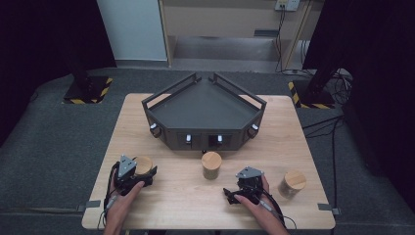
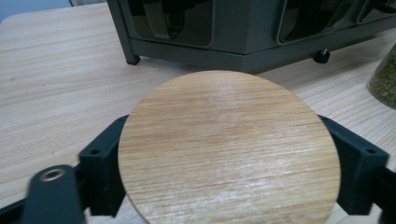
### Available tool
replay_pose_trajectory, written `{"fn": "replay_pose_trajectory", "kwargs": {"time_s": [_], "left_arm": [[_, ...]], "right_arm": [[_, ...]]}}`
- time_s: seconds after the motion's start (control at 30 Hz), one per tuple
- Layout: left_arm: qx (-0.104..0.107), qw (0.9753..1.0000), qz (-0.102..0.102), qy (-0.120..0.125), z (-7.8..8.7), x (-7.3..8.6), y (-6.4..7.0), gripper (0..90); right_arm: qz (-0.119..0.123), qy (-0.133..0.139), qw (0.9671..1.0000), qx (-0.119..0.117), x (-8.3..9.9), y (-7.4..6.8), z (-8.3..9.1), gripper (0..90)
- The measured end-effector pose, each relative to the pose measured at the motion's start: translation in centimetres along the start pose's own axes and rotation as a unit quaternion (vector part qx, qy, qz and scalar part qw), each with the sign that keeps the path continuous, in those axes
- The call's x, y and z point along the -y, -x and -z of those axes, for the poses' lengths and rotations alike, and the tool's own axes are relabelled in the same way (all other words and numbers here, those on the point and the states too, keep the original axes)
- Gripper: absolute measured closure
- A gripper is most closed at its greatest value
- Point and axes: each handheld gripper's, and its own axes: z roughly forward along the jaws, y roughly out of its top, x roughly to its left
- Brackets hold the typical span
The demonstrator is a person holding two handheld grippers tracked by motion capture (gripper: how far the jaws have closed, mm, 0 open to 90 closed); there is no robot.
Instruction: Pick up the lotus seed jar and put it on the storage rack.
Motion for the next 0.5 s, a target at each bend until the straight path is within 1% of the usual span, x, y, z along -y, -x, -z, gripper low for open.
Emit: {"fn": "replay_pose_trajectory", "kwargs": {"time_s": [0.03, 0.07, 0.17, 0.27, 0.37, 0.5], "left_arm": [[-0.002, 1.0, -0.001, 0.0, 0.0, 0.0, 0.0, 22.6], [0.0, 1.0, 0.001, 0.002, 0.1, 0.2, -0.1, 23.4], [0.0, 1.0, -0.002, 0.003, 0.2, 0.2, 0.0, 23.6], [0.008, 0.9999, -0.006, 0.006, 0.6, 0.0, 0.0, 23.6], [0.017, 0.9997, -0.011, 0.014, 1.2, -0.6, -0.1, 23.6], [0.027, 0.9992, -0.025, 0.016, 2.1, -1.6, -0.3, 23.6]], "right_arm": [[0.0, 0.0, 1.0, 0.0, 0.0, 0.0, 0.0, 0.5], [0.0, 0.0, 1.0, 0.0, 0.0, 0.0, 0.0, 0.5], [0.0, 0.0, 1.0, 0.0, 0.0, 0.0, 0.0, 0.5], [0.0, 0.0, 1.0, 0.0, 0.0, 0.0, 0.0, 0.5], [0.0, 0.0, 1.0, 0.0, 0.0, 0.0, 0.0, 0.5], [0.0, 0.0, 1.0, 0.0, 0.0, 0.0, 0.0, 0.5]]}}
